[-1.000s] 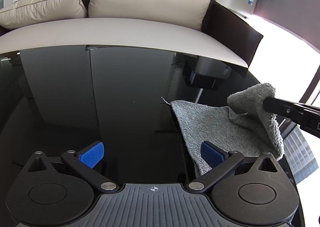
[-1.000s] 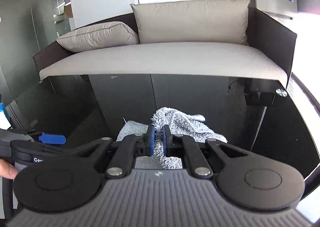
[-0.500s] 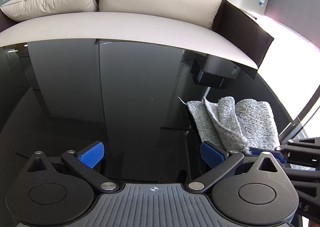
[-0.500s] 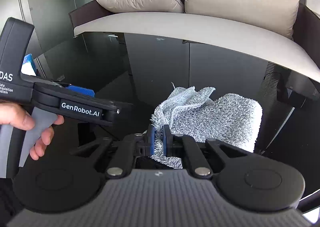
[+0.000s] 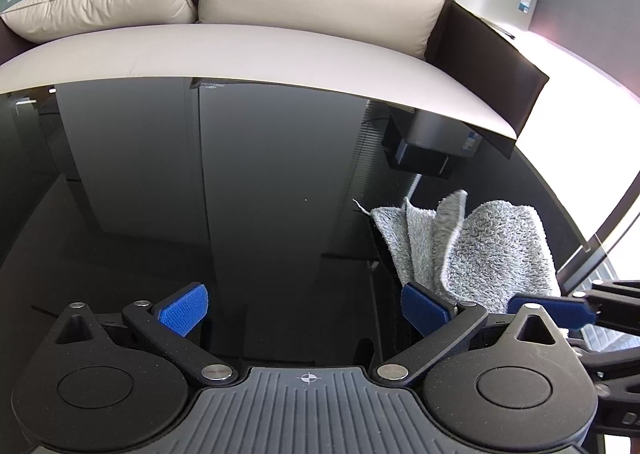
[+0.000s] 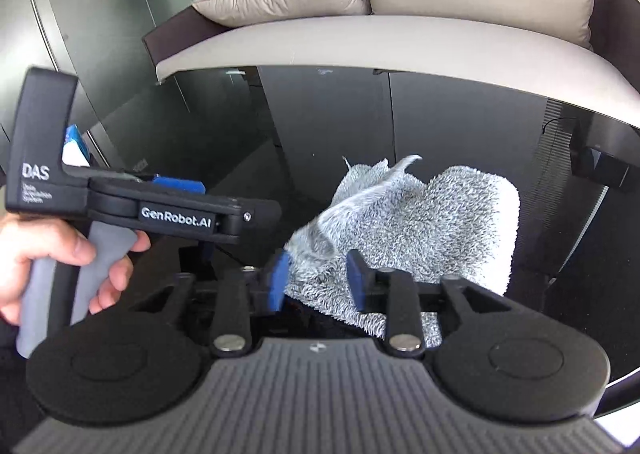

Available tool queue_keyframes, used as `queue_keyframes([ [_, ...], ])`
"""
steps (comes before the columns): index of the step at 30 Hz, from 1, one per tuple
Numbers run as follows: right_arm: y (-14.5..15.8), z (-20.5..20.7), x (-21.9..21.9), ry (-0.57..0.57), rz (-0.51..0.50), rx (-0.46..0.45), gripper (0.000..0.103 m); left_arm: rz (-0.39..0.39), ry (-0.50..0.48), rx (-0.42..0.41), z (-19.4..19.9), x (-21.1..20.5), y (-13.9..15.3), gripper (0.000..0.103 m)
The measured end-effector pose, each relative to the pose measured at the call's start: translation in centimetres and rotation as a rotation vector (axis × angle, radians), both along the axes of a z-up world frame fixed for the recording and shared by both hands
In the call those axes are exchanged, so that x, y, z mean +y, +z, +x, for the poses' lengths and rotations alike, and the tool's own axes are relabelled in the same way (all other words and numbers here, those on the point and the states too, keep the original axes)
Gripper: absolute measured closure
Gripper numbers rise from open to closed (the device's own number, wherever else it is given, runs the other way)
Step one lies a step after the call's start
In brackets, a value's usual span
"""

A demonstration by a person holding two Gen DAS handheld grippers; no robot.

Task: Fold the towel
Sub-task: 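Withdraw the open right gripper from the folded towel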

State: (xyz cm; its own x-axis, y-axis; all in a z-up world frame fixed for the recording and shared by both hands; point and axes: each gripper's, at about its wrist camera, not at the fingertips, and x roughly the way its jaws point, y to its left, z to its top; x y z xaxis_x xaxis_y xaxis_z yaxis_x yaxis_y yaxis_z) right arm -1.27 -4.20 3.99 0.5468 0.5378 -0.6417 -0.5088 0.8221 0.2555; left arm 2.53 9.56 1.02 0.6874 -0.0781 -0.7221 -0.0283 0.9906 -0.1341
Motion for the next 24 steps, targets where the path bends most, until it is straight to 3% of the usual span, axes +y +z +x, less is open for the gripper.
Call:
queue_keyframes([
  [12, 0.3, 1.0, -6.9, -0.24, 0.068, 0.033, 0.057, 0.001, -0.011, -0.01, 0.4, -0.6, -0.2, 0.001],
  [24, -2.1, 1.9, -8.3, -0.383, 0.016, 0.071, 0.057, -0.001, -0.064, -0.025, 0.3, -3.0, -0.3, 0.001],
])
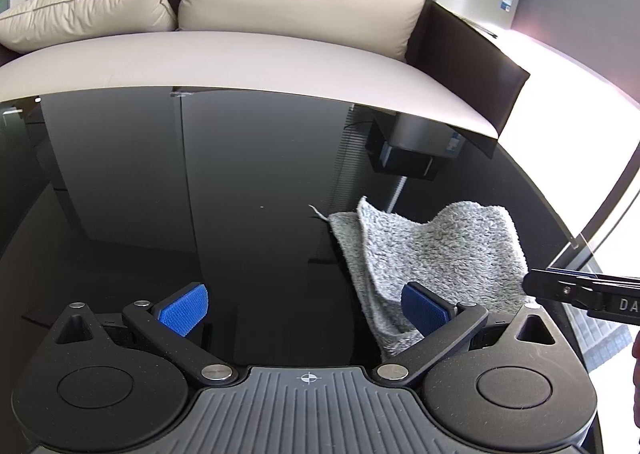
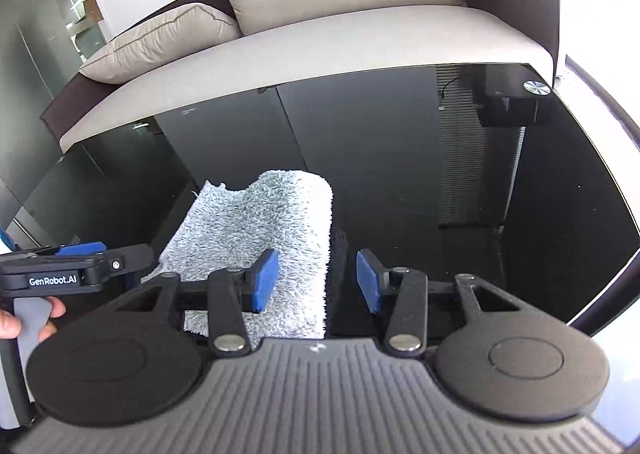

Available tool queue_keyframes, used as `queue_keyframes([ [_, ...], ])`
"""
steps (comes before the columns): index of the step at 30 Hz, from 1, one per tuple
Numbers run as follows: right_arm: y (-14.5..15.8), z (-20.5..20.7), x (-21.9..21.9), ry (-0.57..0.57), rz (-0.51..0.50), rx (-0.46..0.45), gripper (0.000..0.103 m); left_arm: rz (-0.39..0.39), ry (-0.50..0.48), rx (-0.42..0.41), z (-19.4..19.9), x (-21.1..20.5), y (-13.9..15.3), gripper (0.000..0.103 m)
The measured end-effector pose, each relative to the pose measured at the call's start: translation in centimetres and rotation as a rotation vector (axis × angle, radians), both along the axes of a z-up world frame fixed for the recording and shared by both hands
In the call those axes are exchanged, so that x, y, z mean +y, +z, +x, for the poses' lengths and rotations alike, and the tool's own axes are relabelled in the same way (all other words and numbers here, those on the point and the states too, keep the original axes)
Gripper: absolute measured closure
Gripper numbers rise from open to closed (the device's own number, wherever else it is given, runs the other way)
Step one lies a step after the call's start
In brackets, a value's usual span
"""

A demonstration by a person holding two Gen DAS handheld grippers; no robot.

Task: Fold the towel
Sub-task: 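Withdraw the open right gripper from the folded towel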

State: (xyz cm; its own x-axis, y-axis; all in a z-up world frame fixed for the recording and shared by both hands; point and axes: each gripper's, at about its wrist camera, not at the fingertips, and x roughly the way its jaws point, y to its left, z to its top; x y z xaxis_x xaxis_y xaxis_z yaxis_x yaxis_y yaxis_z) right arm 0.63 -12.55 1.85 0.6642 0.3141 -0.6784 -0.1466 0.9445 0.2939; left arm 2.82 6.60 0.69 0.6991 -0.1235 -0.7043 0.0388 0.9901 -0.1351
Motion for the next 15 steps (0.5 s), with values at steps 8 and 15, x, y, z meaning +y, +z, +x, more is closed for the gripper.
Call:
queue_keyframes([
  [8, -0.4, 0.3, 0.4, -0.012, -0.014, -0.004, 0.057, -0.01, -0.038, -0.024, -0.1, -0.9, 0.2, 0.001],
  [15, -0.3, 0.2, 0.5, -0.014, -0.024, -0.004, 0.057, 0.008, -0.054, -0.017, 0.0, -1.7, -0.3, 0.001],
])
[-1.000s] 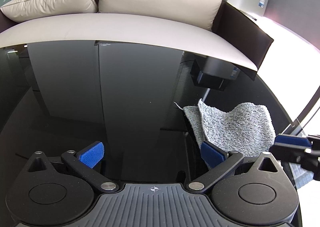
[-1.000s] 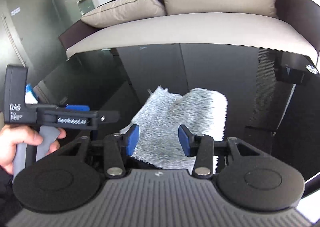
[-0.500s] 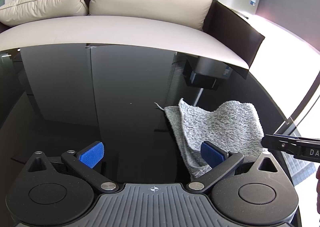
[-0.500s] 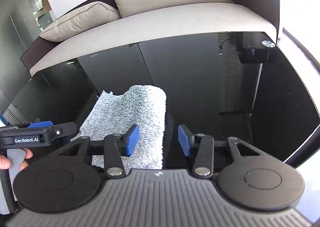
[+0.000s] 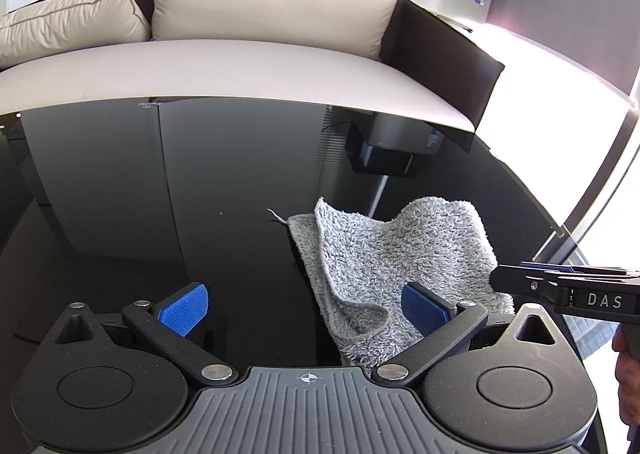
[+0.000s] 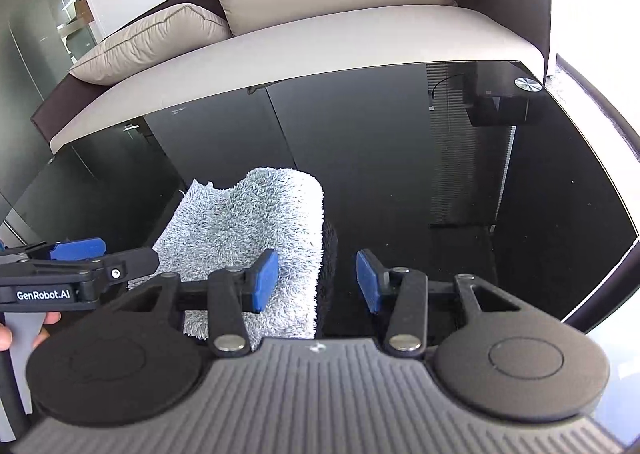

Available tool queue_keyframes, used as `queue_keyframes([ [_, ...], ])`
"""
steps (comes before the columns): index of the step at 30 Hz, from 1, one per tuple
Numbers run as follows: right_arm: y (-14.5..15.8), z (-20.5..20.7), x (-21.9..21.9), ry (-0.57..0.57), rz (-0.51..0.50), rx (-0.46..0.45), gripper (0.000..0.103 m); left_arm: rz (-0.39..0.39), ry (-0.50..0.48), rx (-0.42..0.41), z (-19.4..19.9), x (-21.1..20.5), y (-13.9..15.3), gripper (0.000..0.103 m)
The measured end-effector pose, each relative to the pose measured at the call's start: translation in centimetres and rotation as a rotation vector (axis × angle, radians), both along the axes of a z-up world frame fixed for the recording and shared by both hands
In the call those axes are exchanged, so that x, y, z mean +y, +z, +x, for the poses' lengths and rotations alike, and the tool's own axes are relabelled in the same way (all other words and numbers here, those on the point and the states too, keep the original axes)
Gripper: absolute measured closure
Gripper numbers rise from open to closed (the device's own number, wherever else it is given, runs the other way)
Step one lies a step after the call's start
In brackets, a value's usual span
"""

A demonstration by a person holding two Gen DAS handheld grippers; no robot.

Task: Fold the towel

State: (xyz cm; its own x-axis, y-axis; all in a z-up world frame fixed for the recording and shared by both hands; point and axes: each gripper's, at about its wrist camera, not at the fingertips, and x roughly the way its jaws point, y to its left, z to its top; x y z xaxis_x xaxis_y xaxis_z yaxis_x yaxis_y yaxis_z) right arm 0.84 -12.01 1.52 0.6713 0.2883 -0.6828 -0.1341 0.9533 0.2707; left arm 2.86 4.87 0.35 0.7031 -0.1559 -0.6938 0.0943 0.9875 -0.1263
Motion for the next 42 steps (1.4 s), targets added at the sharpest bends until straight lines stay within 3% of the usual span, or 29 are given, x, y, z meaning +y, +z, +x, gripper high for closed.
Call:
queue_keyframes([
  [16, -0.3, 0.2, -0.2, -0.009, 0.0, 0.012, 0.057, 0.08, 0.023, 0.057, -0.1, 0.2, -1.0, 0.001],
  [27, -0.5, 0.3, -0.2, -0.013, 0.006, 0.016, 0.057, 0.076, 0.06, 0.095, -0.7, 1.1, -1.1, 0.001],
  [38, -0.4, 0.0, -0.1, 0.01, 0.016, 0.004, 0.057, 0.044, 0.08, 0.061, -1.1, 1.0, -0.5, 0.001],
  [42, -0.3, -0.4, 0.0, 0.012, 0.022, -0.009, 0.043, 0.047, 0.086, 0.03, -1.4, 0.6, -0.2, 0.001],
])
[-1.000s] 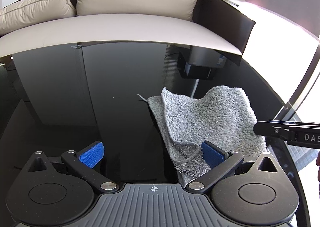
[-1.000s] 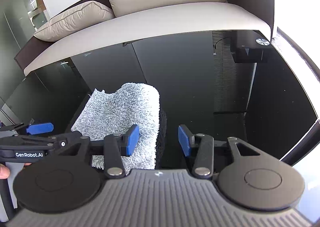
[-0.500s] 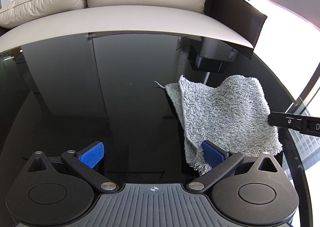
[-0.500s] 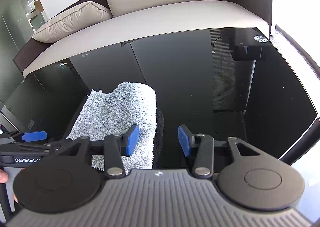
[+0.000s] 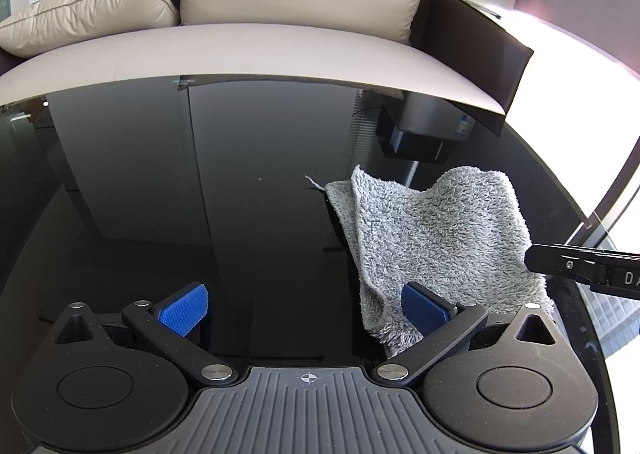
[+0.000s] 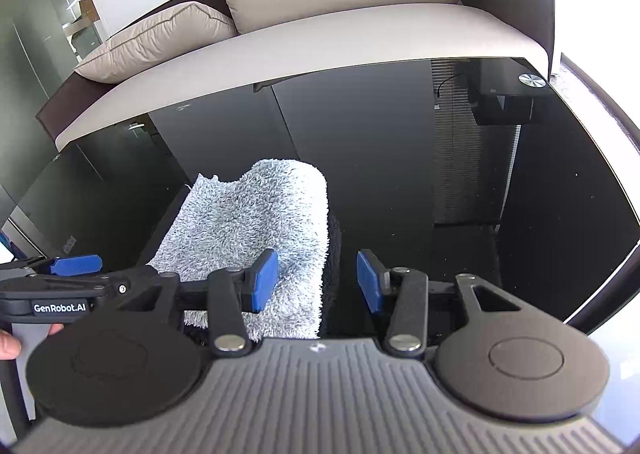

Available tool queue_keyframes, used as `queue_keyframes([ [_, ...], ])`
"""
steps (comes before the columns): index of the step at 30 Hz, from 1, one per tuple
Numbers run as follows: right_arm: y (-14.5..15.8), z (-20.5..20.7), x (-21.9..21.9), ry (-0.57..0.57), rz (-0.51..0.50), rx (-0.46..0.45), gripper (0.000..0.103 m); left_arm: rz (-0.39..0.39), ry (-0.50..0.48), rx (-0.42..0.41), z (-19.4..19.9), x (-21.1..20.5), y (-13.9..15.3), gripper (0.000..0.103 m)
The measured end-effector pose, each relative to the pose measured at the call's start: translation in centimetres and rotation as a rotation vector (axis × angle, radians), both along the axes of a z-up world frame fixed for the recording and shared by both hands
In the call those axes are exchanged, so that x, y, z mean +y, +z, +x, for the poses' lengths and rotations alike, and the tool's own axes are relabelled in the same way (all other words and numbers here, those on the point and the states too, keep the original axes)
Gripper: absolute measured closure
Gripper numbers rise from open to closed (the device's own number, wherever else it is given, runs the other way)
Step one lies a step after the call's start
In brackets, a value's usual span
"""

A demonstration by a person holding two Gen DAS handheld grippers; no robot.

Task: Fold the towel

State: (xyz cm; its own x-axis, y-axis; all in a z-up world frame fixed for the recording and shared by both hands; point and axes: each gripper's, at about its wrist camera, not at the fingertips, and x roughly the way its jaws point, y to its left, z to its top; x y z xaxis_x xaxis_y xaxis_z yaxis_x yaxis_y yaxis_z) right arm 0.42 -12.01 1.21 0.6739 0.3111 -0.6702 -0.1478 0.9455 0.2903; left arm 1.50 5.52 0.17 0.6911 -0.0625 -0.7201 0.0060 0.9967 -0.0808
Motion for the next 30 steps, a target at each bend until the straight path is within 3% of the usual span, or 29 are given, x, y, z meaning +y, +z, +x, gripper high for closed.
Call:
queue_keyframes([
  [7, 0.5, -0.9, -0.3, -0.023, 0.007, -0.055, 0.014, -0.001, 0.011, -0.042, -0.6, -0.3, 0.3, 0.001],
  [12, 0.4, -1.4, -0.6, -0.047, 0.007, -0.058, 0.001, -0.001, -0.003, -0.061, -1.1, -0.8, 0.7, 0.001],
  [30, 0.7, -3.5, -0.7, -0.098, -0.023, -0.061, 0.0, 0.002, 0.003, -0.095, -3.0, -1.1, 1.5, 0.001],
])
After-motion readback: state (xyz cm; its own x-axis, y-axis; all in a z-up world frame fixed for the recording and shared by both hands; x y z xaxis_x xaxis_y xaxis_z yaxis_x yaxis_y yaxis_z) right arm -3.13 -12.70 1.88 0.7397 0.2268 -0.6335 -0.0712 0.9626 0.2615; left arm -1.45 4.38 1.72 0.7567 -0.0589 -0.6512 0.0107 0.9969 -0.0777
